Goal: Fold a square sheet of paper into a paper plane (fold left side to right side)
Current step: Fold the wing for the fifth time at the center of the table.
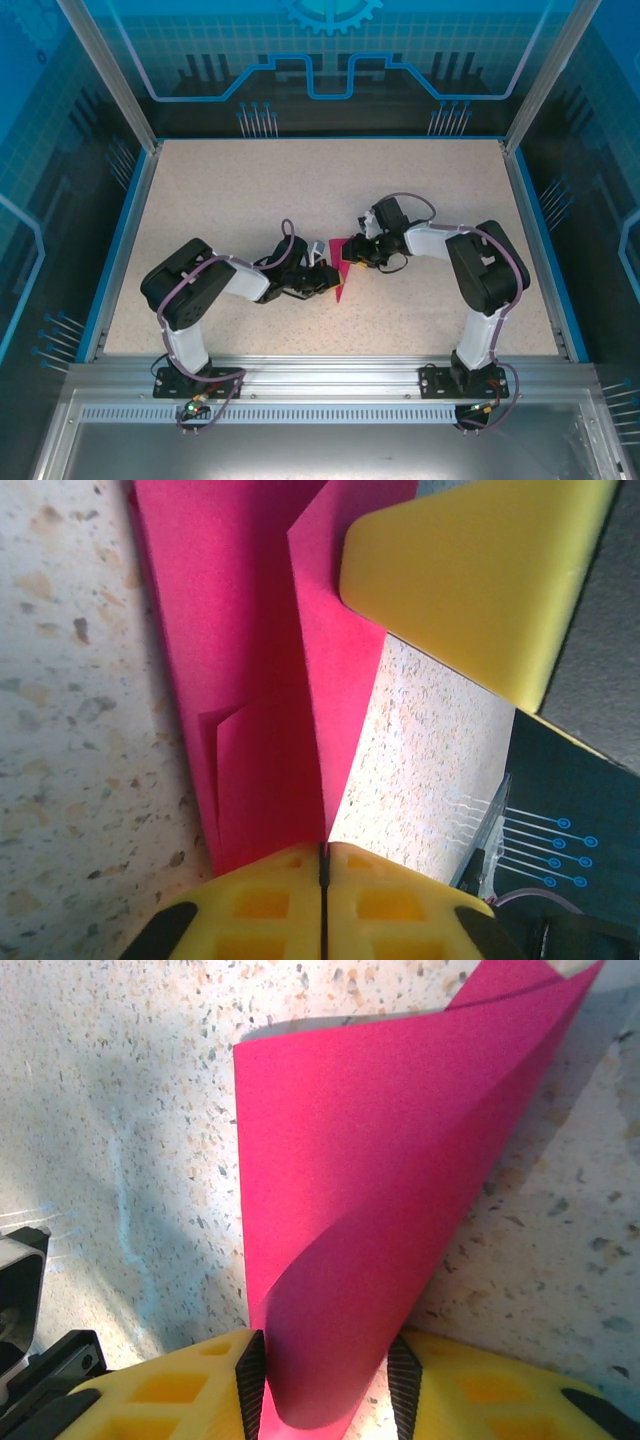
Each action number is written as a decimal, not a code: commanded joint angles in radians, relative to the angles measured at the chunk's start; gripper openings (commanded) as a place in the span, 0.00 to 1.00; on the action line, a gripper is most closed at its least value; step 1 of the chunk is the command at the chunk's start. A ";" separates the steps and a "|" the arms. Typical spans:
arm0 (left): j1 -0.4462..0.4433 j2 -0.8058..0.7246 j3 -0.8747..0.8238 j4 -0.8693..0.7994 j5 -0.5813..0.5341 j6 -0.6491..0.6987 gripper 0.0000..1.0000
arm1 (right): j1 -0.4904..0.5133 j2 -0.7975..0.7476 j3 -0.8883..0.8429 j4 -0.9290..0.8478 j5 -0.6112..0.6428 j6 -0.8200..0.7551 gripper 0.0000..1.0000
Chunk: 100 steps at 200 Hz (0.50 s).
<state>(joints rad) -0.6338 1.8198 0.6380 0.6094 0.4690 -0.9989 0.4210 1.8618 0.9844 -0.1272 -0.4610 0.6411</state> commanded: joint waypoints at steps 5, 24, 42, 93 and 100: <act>0.010 -0.001 -0.008 0.003 0.023 0.003 0.19 | 0.019 0.045 0.030 -0.029 0.020 0.007 0.39; 0.017 -0.032 -0.008 -0.033 0.020 0.020 0.26 | 0.019 0.048 0.031 -0.035 0.018 0.003 0.39; 0.031 -0.076 -0.016 -0.077 0.016 0.039 0.30 | 0.019 0.049 0.031 -0.035 0.018 0.002 0.39; 0.103 -0.140 0.008 -0.173 0.026 0.061 0.35 | 0.019 0.049 0.026 -0.029 0.011 0.000 0.38; 0.107 -0.130 0.023 -0.182 0.034 0.062 0.35 | 0.019 0.048 0.024 -0.028 0.009 0.000 0.38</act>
<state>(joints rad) -0.5507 1.6943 0.6266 0.5076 0.4698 -0.9768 0.4210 1.8721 1.0035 -0.1566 -0.4599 0.6407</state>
